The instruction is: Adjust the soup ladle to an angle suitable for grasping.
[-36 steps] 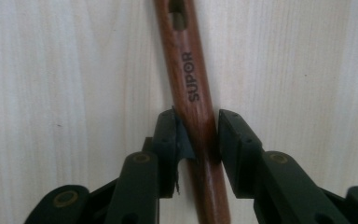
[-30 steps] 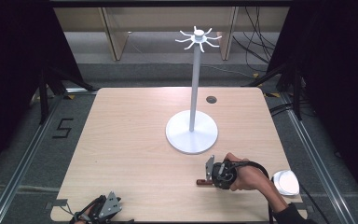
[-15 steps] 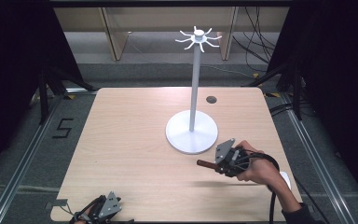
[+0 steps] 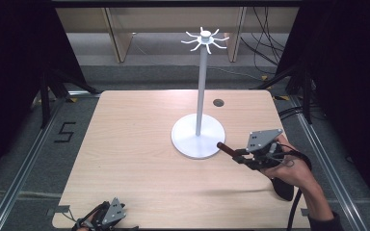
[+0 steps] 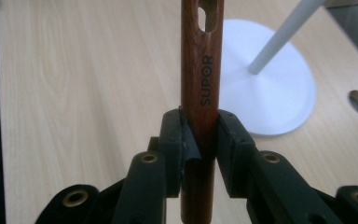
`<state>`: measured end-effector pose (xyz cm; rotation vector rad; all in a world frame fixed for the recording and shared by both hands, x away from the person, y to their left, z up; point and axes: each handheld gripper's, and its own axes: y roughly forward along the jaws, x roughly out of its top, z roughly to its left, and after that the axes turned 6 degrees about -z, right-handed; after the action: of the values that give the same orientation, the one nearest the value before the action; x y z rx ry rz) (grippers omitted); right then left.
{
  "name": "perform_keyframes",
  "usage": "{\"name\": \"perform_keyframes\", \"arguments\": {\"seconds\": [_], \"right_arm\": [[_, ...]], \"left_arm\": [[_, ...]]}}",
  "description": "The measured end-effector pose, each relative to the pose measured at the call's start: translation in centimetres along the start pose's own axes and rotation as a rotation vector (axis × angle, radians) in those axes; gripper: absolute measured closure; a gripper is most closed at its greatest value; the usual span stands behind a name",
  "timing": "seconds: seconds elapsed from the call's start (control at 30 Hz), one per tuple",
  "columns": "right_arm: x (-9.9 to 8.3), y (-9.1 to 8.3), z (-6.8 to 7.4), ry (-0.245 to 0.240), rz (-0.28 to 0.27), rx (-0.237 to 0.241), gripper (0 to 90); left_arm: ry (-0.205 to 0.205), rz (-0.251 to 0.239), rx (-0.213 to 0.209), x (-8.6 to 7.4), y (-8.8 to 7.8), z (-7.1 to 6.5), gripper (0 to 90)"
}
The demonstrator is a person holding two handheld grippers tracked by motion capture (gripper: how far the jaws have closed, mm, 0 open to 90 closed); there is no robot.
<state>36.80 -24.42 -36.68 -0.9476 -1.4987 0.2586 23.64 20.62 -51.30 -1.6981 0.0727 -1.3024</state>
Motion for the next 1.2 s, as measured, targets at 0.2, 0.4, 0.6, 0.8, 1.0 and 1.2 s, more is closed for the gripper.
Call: {"name": "perform_keyframes", "arguments": {"seconds": [0.2, 0.4, 0.6, 0.8, 1.0, 1.2], "right_arm": [[-0.2, -2.0, -0.5, 0.02, -0.073, -0.021, 74.2], [-0.4, -3.6, -1.1, 0.055, -0.163, -0.035, 74.1], [-0.6, -4.9, -2.1, 0.11, -0.295, -0.091, 74.2], [-0.6, -5.6, -3.1, 0.167, -0.387, -0.093, 74.2], [-0.4, -6.0, -4.3, 0.236, -0.502, -0.097, 74.2], [0.8, -5.9, -5.2, 0.255, -0.592, -0.089, 74.2]], "left_arm": [[0.002, 0.0, 0.006, 0.0, 0.1, -0.1, 15.3], [0.002, -0.001, 0.005, 0.0, 0.1, 0.0, 15.3], [-0.003, -0.002, 0.002, 0.0, 0.0, 0.1, 15.2], [0.0, 0.003, 0.001, 0.0, 0.0, 0.1, 15.3], [-0.001, 0.004, 0.001, 0.0, 0.0, 0.1, 15.2], [-0.001, 0.004, 0.001, 0.0, 0.0, 0.1, 15.2]]}}
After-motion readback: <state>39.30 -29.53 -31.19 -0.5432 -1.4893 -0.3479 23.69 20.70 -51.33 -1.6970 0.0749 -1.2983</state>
